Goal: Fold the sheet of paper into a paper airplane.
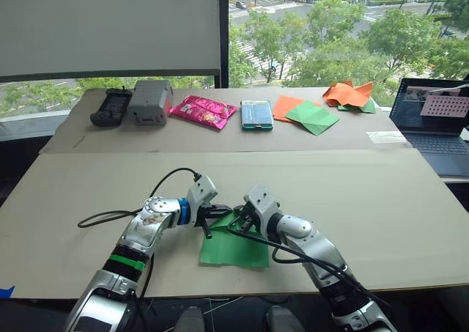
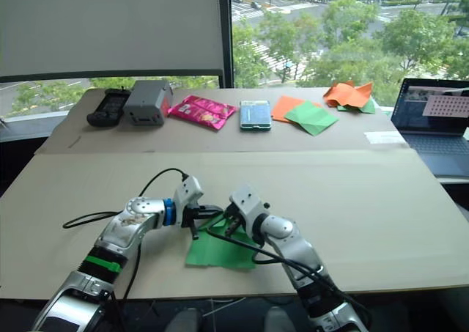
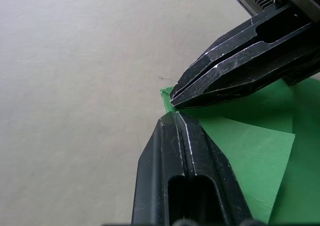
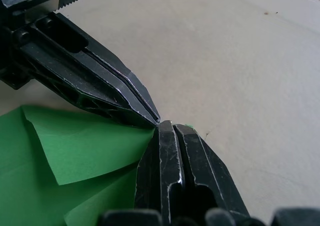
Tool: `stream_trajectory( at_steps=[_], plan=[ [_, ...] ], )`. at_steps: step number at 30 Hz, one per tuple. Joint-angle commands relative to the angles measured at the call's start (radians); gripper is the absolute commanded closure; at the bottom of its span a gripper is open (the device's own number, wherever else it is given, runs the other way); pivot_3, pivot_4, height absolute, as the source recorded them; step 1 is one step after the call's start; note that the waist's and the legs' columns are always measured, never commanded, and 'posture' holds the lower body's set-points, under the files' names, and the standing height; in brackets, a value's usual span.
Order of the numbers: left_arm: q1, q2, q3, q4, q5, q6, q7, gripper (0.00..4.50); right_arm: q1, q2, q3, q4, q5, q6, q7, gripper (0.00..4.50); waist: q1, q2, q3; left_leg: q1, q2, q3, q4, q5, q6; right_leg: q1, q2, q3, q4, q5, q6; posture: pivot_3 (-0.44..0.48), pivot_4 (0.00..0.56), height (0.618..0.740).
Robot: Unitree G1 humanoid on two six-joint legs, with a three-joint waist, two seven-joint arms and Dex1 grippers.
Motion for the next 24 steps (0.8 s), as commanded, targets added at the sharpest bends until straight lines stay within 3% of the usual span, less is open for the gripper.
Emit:
stream_trajectory(
  at_steps=[1,24],
  plan=[
    [0.029,0.019,-0.015,-0.015,0.017,0.002,-0.015,4.46,0.006,0.003,0.019,0.008,-0.012,0.031,-0.003,4.50,0.000,0.000,0.000,0.000,0.000,0.000,0.000,0.000,0.000,0.000,0.000,0.000,0.000,0.000,0.000,0.000,0.150,0.718],
    [0.180,0.120,0.025,-0.142,0.003,0.044,-0.022,4.46,0.001,0.002,0.032,0.013,-0.013,0.035,0.012,4.50,-0.019,0.004,-0.005,0.002,0.001,0.000,0.000,0.000,-0.001,0.000,0.000,0.000,0.000,0.000,0.000,0.000,0.150,0.718]
  ],
)
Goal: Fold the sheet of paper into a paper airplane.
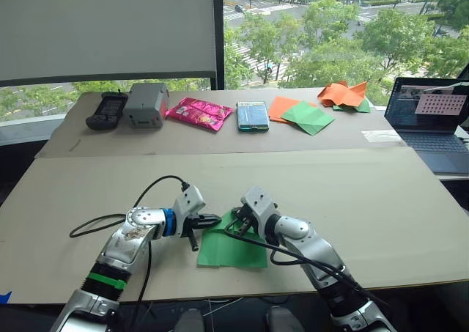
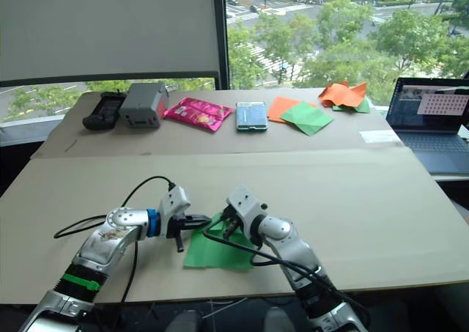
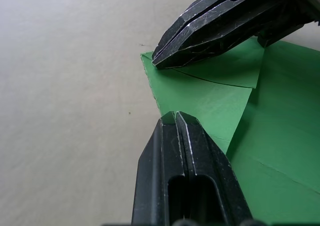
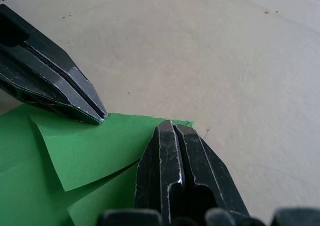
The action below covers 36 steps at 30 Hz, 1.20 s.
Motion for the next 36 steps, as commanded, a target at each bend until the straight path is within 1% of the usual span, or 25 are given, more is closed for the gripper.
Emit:
stream_trajectory(
  at_steps=[1,15,26,31,33,36],
  plan=[
    [0.036,0.024,-0.016,0.017,0.015,0.039,-0.001,4.46,0.003,0.000,0.011,0.012,-0.005,0.033,0.006,4.50,-0.001,0.000,0.000,0.000,0.000,0.000,0.000,0.000,0.000,0.000,0.000,0.000,0.000,0.000,0.000,0.000,0.150,0.718],
    [0.133,0.078,0.020,-0.063,-0.004,0.068,0.009,4.46,0.002,0.000,0.011,0.013,-0.003,0.037,0.006,4.50,-0.003,0.001,-0.002,0.001,0.000,0.000,0.000,0.000,0.000,0.000,-0.001,0.000,0.000,0.000,-0.001,0.000,0.150,0.718],
    [0.143,0.091,0.053,-0.100,-0.024,0.078,0.027,4.46,-0.010,0.004,0.013,0.026,-0.004,0.030,0.009,4.50,-0.003,0.002,-0.003,0.001,0.000,0.001,-0.001,0.000,0.000,-0.002,-0.001,0.000,0.000,-0.001,-0.001,0.000,0.150,0.718],
    [0.072,0.054,0.145,-0.186,-0.165,0.169,0.028,4.46,-0.012,0.009,0.007,0.029,-0.002,0.028,0.006,4.50,-0.003,0.000,-0.001,-0.003,0.000,0.001,-0.001,0.000,0.000,-0.006,-0.001,0.000,0.000,-0.001,-0.001,0.000,0.150,0.718],
    [0.060,0.048,0.153,-0.199,-0.193,0.182,0.023,4.46,-0.013,0.011,0.005,0.031,-0.002,0.028,0.005,4.50,-0.002,-0.002,0.000,-0.005,0.000,0.001,-0.001,0.000,0.000,-0.008,-0.001,0.000,0.000,-0.001,-0.001,0.000,0.150,0.718],
    [0.045,0.045,0.125,-0.195,-0.195,0.182,0.009,4.46,-0.011,0.013,0.005,0.029,-0.004,0.029,0.002,4.50,-0.002,-0.002,-0.001,-0.005,0.000,0.001,-0.001,0.000,0.000,-0.008,-0.001,0.000,0.000,-0.001,-0.001,0.000,0.150,0.718]
  ],
)
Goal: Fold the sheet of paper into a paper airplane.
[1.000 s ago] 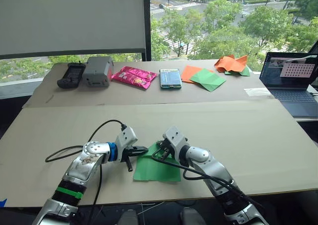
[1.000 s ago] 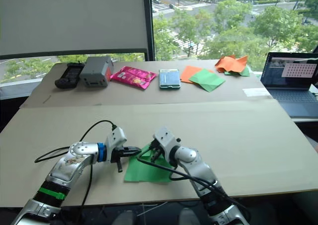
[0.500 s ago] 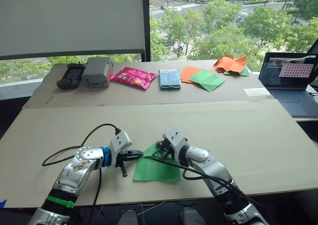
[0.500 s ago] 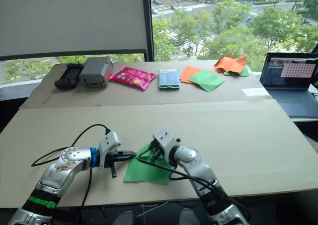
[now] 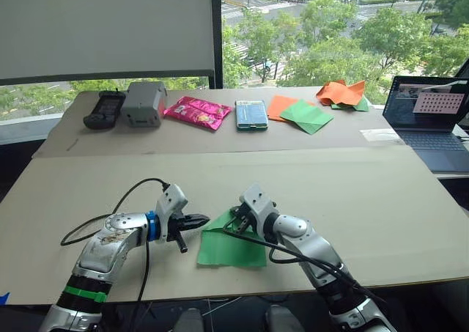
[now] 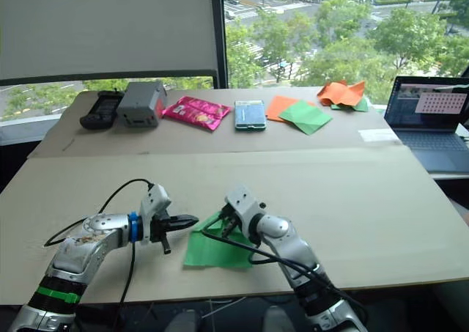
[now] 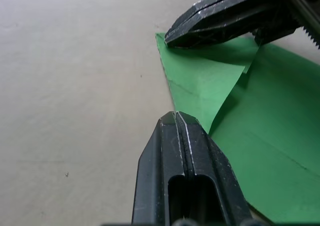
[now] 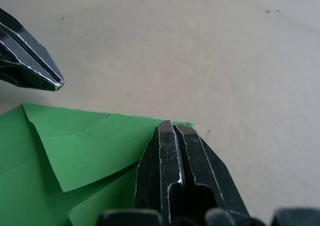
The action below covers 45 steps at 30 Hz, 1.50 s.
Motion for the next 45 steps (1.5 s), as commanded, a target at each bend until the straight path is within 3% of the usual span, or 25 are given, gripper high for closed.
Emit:
stream_trajectory(
  at_steps=[1,12,17,23,27,33,37,45],
  plan=[
    [-0.028,-0.011,-0.022,-0.012,-0.017,-0.004,-0.022,4.46,0.008,0.002,0.007,0.018,-0.005,0.015,0.000,4.50,-0.001,0.000,0.000,0.000,0.000,0.000,0.000,0.000,0.000,0.000,0.000,0.000,0.000,0.000,0.000,0.000,0.150,0.718],
    [-0.097,-0.022,-0.222,0.238,0.206,-0.253,-0.058,4.46,0.026,-0.011,-0.005,-0.038,-0.005,0.044,-0.010,4.50,0.006,0.001,-0.001,0.000,0.000,0.000,0.000,0.000,0.000,0.000,0.001,0.000,0.000,0.000,0.000,0.000,0.150,0.718],
    [-0.094,-0.024,-0.257,0.283,0.249,-0.307,-0.074,4.46,0.060,-0.044,-0.068,-0.192,0.043,0.099,0.003,4.50,0.015,0.001,-0.001,0.000,0.000,0.000,0.000,0.000,0.000,0.001,0.001,0.000,0.000,0.000,0.000,0.000,0.150,0.718],
    [-0.090,-0.035,-0.263,0.300,0.256,-0.323,-0.075,4.46,0.146,-0.195,-0.251,-0.435,0.178,0.236,0.093,4.50,0.027,0.001,-0.001,0.000,0.000,0.000,0.001,0.000,0.000,0.000,0.000,0.000,0.000,0.000,0.000,0.000,0.150,0.718],
    [-0.091,-0.045,-0.263,0.307,0.257,-0.327,-0.074,4.46,0.235,-0.330,-0.271,-0.462,0.201,0.238,0.157,4.50,0.028,0.000,-0.001,0.001,0.000,0.001,0.001,0.000,0.000,0.001,-0.001,0.000,-0.001,0.000,0.000,0.000,0.150,0.718],
    [-0.100,-0.057,-0.264,0.316,0.261,-0.330,-0.071,4.46,0.345,-0.441,-0.254,-0.480,0.217,0.201,0.214,4.50,0.027,-0.002,0.000,0.001,-0.002,0.003,0.002,0.000,0.000,0.001,-0.004,0.000,-0.002,0.000,0.000,0.000,0.150,0.718],
    [-0.105,-0.062,-0.262,0.324,0.265,-0.336,-0.071,4.46,0.375,-0.455,-0.215,-0.478,0.218,0.180,0.217,4.50,0.029,-0.003,0.001,0.001,-0.002,0.003,0.003,0.000,0.000,0.001,-0.004,0.000,-0.004,0.000,0.000,0.000,0.150,0.718],
    [-0.106,-0.063,-0.258,0.323,0.269,-0.337,-0.068,4.46,0.341,-0.337,-0.156,-0.431,0.228,0.152,0.164,4.50,0.024,-0.005,0.000,0.001,-0.002,0.002,0.002,0.000,0.000,0.003,-0.004,0.000,-0.008,0.000,0.000,0.000,0.150,0.718]
  ],
)
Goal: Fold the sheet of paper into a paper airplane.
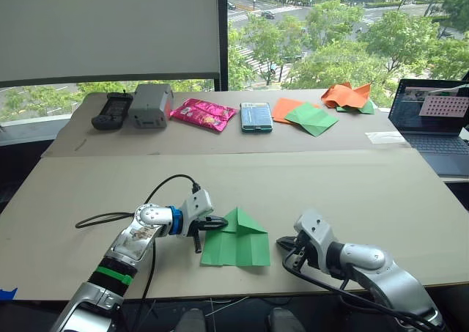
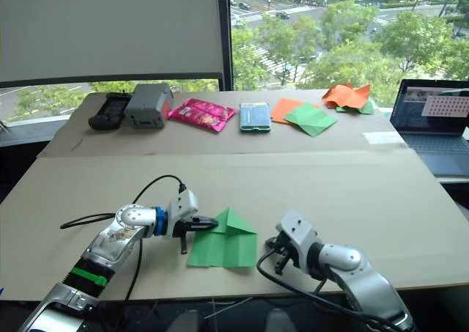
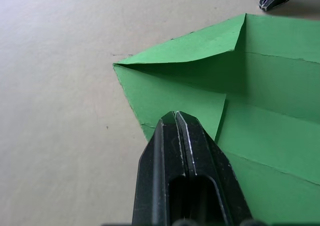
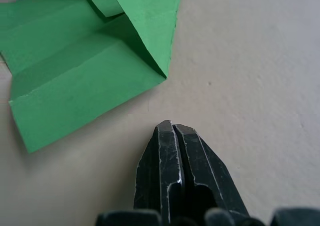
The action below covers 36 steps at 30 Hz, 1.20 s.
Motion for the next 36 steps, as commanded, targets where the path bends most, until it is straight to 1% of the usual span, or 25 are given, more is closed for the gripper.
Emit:
stream_trajectory(
  at_steps=[1,5,10,15,22,28,36],
  plan=[
    [0.019,0.002,-0.031,0.040,0.046,0.021,0.004,4.46,-0.011,0.039,0.030,0.014,0.018,-0.015,-0.010,4.50,0.000,0.000,0.000,0.000,0.000,0.000,0.000,0.000,0.000,0.000,0.000,0.000,0.000,0.000,0.000,0.000,0.150,0.718],
    [0.013,0.003,-0.029,0.044,0.050,0.021,0.005,4.46,-0.009,0.059,0.020,0.017,0.031,-0.019,-0.007,4.50,0.001,0.000,0.000,0.000,0.000,0.000,0.000,0.000,0.000,0.000,0.000,0.000,0.000,0.000,0.000,0.000,0.150,0.718],
    [0.005,0.002,-0.029,0.046,0.049,0.023,0.004,4.46,-0.017,0.121,-0.032,0.015,0.088,-0.019,-0.017,4.50,0.001,0.001,0.000,0.000,0.000,0.000,0.000,0.000,0.000,0.000,0.000,0.000,0.000,0.000,0.000,0.000,0.150,0.718],
    [-0.020,-0.003,-0.030,0.051,0.049,0.022,0.000,4.46,-0.037,0.147,-0.050,0.007,0.118,-0.012,-0.032,4.50,0.004,0.001,0.000,-0.001,0.000,0.000,0.000,0.000,0.000,0.000,0.000,0.000,0.000,0.000,0.000,0.000,0.150,0.718],
    [-0.060,-0.011,-0.053,0.044,0.059,0.019,-0.021,4.46,-0.067,0.165,-0.034,-0.004,0.131,0.004,-0.055,4.50,0.004,0.003,0.000,-0.002,0.000,0.000,0.000,0.000,0.000,0.000,0.000,0.000,0.000,0.000,0.000,0.000,0.150,0.718],
    [-0.071,-0.017,-0.078,0.010,0.065,0.012,-0.057,4.46,-0.079,0.175,-0.007,0.009,0.131,0.002,-0.075,4.50,0.005,0.004,-0.001,-0.002,0.000,0.000,0.000,0.000,0.000,-0.001,0.000,0.000,0.000,0.000,0.000,0.000,0.150,0.718],
    [-0.078,-0.021,-0.107,-0.005,0.093,0.014,-0.061,4.46,-0.099,0.176,0.010,0.021,0.131,0.004,-0.082,4.50,0.004,0.004,-0.001,-0.003,0.000,0.000,0.000,0.000,0.000,-0.001,0.001,0.000,0.001,0.000,0.000,0.000,0.150,0.718]
  ],
)
